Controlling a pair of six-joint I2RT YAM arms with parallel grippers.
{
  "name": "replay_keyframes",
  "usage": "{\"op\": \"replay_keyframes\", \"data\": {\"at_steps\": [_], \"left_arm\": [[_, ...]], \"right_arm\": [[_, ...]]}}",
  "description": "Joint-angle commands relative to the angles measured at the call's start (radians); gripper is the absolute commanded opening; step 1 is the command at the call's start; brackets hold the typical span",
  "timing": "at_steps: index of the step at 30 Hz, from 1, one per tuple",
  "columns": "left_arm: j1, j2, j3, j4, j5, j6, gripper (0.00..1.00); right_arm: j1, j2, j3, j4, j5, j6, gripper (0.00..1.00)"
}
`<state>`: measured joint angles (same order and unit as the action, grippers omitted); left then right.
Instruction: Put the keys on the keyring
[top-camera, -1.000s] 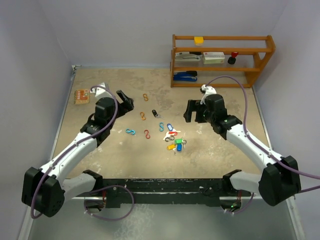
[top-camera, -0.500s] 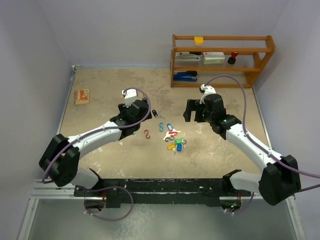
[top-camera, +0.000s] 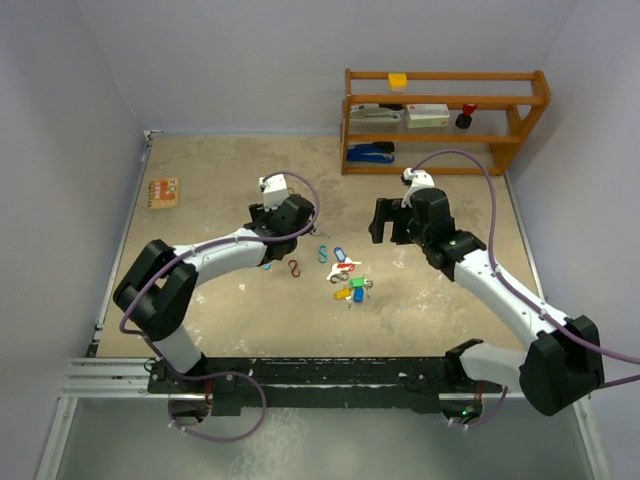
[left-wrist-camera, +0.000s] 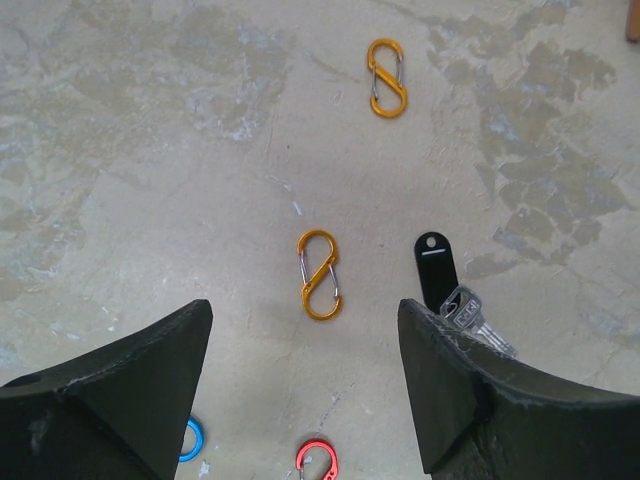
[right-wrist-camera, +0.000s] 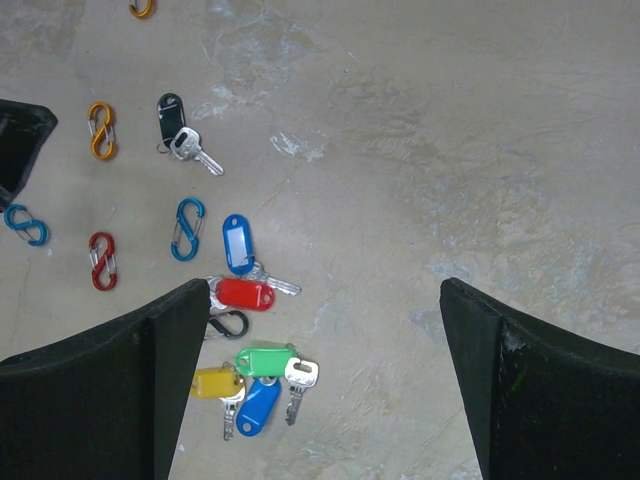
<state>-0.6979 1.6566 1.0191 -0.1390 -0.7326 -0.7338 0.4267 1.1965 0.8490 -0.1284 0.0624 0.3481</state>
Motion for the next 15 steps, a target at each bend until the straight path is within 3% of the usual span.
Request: {"op": "replay_keyframes", "data": {"at_steps": [1,15], "left_arm": [[0.016,0.053,0.032,0.036,0.028,-0.044,0.72],[0.076,0.163,0.058,0.093,0.110,-0.041,0.69]], "right_arm": [[0.006,-0.048,0.027,-0.008,0.030,-0.011,1.00],[0.005,-0.065,0.017,-0.010,0.060,-0.013,1.00]]}}
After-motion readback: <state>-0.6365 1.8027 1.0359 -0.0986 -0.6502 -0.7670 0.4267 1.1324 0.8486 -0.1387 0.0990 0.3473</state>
